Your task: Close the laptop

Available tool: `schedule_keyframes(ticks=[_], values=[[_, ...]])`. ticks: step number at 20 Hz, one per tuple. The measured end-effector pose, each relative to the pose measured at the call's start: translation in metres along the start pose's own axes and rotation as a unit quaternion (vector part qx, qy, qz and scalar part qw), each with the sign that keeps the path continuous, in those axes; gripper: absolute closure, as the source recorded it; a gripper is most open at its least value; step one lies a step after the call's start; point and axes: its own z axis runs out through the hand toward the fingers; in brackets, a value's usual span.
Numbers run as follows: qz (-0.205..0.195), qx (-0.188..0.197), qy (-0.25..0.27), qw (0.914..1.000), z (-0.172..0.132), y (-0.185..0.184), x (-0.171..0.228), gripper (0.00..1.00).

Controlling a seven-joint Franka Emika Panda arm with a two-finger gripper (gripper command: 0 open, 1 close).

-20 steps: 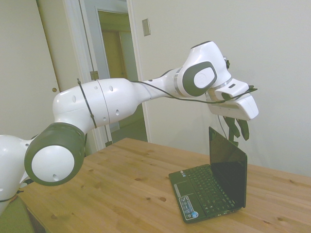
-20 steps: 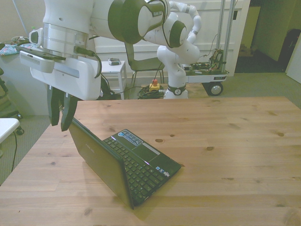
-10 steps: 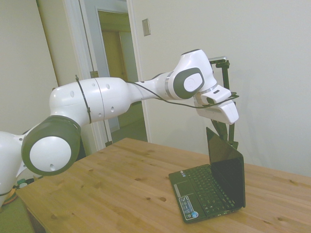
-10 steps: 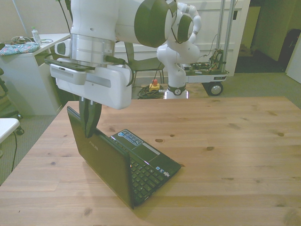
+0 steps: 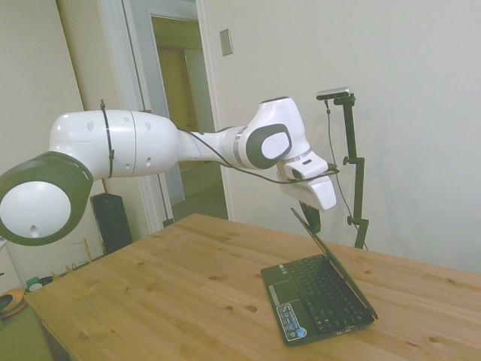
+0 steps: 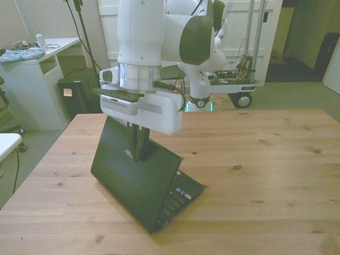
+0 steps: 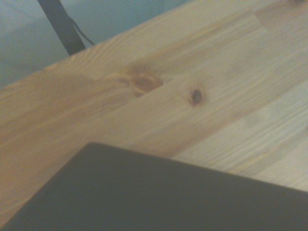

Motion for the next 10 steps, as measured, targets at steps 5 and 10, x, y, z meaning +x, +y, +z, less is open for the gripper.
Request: schedule_keyframes(ticks=[5, 10], values=[[-0.001, -0.019, -0.028, 0.9994, 0.042, 0.032, -0.03, 1.0], [-0.009, -0.022, -0.041, 0.9989, 0.063, 0.067, -0.066, 1.0]])
